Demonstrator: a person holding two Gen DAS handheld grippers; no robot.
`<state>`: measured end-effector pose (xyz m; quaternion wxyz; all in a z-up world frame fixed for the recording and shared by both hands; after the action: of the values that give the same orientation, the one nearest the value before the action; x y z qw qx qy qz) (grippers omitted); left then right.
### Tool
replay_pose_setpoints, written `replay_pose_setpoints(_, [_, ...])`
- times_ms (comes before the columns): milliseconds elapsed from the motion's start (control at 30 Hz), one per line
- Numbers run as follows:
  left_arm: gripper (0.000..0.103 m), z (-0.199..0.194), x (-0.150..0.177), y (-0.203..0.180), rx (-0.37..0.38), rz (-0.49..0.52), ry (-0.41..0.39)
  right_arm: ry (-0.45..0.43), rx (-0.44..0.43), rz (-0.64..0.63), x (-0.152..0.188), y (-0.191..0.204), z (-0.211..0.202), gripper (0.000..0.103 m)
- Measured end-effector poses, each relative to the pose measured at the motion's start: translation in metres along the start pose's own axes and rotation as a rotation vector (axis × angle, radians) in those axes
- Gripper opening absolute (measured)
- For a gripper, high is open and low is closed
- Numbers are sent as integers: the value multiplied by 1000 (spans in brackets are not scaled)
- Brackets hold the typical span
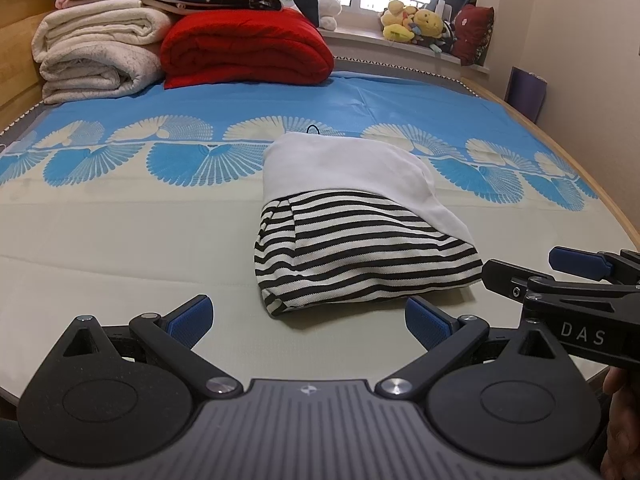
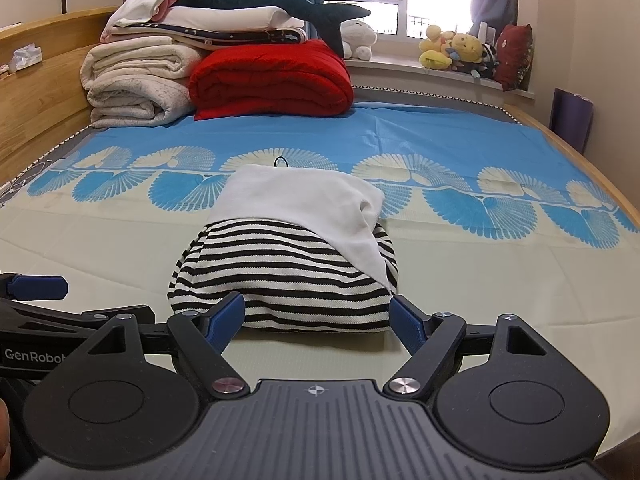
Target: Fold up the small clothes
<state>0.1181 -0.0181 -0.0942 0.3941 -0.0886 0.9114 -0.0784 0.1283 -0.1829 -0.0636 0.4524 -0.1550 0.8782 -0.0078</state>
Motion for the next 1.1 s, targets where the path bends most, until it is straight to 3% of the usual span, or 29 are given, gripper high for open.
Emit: replay_pose_setpoints(1100, [102,2,0,1,1,-4,7,1,-2,1,0,-1,0,80])
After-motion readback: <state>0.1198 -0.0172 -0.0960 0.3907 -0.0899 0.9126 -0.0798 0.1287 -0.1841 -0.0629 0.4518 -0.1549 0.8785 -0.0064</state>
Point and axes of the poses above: each gripper's, at about its wrist camera, not at the fingertips, and z roughly the way its jaws point, y to its left, x to its underside, the point moved 5 cm from there along z, roughly the way its jaws point, and after that the axes turned 14 degrees about -z, right-handed, at the moved point
